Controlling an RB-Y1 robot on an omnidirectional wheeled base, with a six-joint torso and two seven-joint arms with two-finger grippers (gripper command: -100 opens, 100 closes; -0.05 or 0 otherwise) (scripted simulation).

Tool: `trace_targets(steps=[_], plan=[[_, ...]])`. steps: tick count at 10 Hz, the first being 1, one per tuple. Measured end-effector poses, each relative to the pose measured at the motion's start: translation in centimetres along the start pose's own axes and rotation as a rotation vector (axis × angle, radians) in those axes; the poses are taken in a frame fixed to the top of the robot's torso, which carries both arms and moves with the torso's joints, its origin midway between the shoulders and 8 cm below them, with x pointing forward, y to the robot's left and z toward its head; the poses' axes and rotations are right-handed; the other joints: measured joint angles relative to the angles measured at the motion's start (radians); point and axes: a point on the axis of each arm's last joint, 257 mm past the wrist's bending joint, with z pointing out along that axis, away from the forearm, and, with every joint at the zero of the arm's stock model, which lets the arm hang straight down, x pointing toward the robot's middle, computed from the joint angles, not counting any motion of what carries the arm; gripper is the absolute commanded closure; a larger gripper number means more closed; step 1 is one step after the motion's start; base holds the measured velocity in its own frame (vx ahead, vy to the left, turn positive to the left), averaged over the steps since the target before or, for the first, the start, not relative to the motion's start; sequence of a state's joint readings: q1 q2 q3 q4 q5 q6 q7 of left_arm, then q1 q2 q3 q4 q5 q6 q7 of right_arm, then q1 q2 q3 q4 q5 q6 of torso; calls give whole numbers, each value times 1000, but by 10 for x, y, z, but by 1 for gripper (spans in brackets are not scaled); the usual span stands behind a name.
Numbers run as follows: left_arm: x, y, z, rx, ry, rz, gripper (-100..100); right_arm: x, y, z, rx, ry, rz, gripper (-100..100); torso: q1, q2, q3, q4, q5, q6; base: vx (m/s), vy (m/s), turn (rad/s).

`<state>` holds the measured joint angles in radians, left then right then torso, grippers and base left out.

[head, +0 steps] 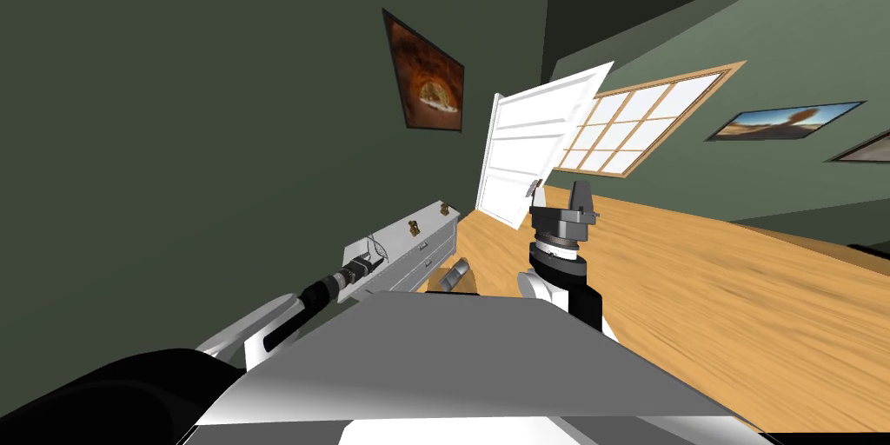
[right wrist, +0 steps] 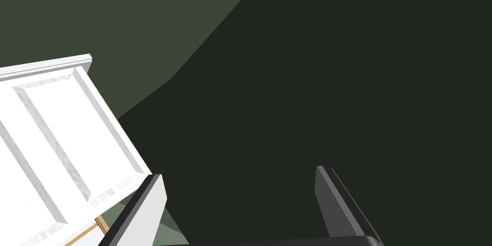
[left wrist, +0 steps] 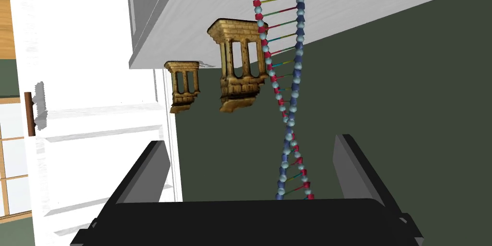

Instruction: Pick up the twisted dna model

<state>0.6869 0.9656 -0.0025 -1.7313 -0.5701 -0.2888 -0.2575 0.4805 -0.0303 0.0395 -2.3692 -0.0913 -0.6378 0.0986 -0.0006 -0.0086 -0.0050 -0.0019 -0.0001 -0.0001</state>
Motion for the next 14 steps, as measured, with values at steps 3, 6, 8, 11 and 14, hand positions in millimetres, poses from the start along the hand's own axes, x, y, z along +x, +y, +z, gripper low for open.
trace_targets(steps=[3, 6, 8, 11, 14], plan=[[8, 14, -6, -16, 41, 46, 0, 0, 0, 0, 0, 0, 0, 0, 1, 6, 3, 1, 0, 0, 40, 7, -12], [12, 20, -9, -7, 41, 61, -100, 0, 0, 0, 0, 0, 0, 0, -2, 7, 4, 2, 0, -1, 49, -41, 140], [17, 24, -15, 6, 42, 77, -100, 0, 0, 0, 0, 0, 0, 0, -3, 4, 3, 1, -1, 0, 115, -62, 119], [27, 32, -24, 21, 45, 102, -100, 0, 0, 0, 0, 0, 0, 0, -2, 0, 0, 0, 0, -1, 115, -40, 94], [31, 32, -31, 51, 42, 115, -100, 0, 0, 0, 0, 0, 0, 0, -2, 1, 1, 0, 0, -1, 97, -36, 70]])
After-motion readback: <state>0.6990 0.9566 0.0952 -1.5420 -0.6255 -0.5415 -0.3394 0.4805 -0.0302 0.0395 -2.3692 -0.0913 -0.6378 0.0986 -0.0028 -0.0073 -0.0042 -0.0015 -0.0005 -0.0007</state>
